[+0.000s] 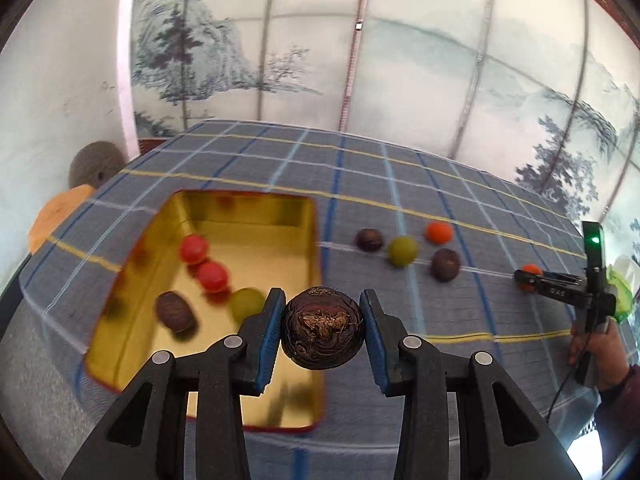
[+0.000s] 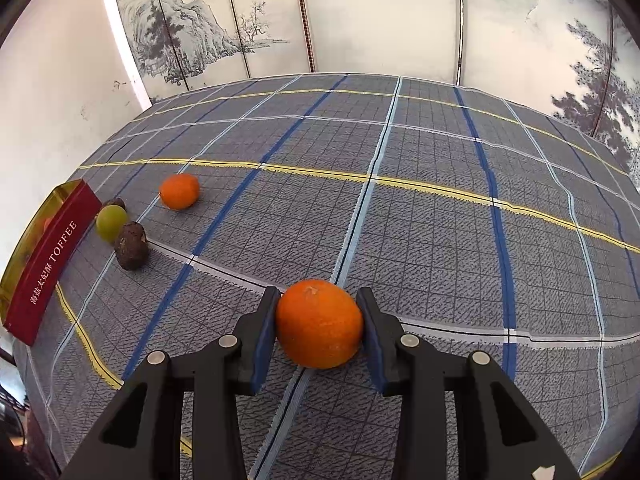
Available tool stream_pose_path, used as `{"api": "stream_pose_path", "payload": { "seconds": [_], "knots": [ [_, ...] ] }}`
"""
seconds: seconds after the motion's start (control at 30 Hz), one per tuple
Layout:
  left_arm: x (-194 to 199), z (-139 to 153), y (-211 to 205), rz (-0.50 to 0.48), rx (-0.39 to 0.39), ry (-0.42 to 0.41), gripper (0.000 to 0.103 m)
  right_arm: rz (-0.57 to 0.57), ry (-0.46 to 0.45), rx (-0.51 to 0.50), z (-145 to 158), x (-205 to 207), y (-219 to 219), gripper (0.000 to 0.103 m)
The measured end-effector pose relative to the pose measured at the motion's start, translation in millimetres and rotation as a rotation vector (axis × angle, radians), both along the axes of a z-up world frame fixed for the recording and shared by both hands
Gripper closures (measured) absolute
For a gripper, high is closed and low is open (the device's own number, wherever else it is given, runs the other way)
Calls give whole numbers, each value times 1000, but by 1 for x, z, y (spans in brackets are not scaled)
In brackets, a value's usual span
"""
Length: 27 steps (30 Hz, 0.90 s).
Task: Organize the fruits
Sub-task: 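Lower the dark fruit into the tin and open the left tool while the right holds the orange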
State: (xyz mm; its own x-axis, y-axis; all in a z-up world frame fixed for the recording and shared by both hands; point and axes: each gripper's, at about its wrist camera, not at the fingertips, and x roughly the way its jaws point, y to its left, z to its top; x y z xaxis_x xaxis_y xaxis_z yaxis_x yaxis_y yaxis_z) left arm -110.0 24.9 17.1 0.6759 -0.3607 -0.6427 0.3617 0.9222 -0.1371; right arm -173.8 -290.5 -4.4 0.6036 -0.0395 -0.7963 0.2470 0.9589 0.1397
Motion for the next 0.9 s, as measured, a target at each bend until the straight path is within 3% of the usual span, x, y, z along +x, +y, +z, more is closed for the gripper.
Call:
{"api": "stream_pose_path", "payload": {
  "seconds": [0.3, 0.9],
  "knots": [
    [15, -18, 45, 108, 5, 51, 63, 1, 6, -12, 0, 0, 1, 67],
    [20, -34, 44, 116, 47, 69, 63, 0, 14, -28, 0, 0, 3, 67]
  ]
}}
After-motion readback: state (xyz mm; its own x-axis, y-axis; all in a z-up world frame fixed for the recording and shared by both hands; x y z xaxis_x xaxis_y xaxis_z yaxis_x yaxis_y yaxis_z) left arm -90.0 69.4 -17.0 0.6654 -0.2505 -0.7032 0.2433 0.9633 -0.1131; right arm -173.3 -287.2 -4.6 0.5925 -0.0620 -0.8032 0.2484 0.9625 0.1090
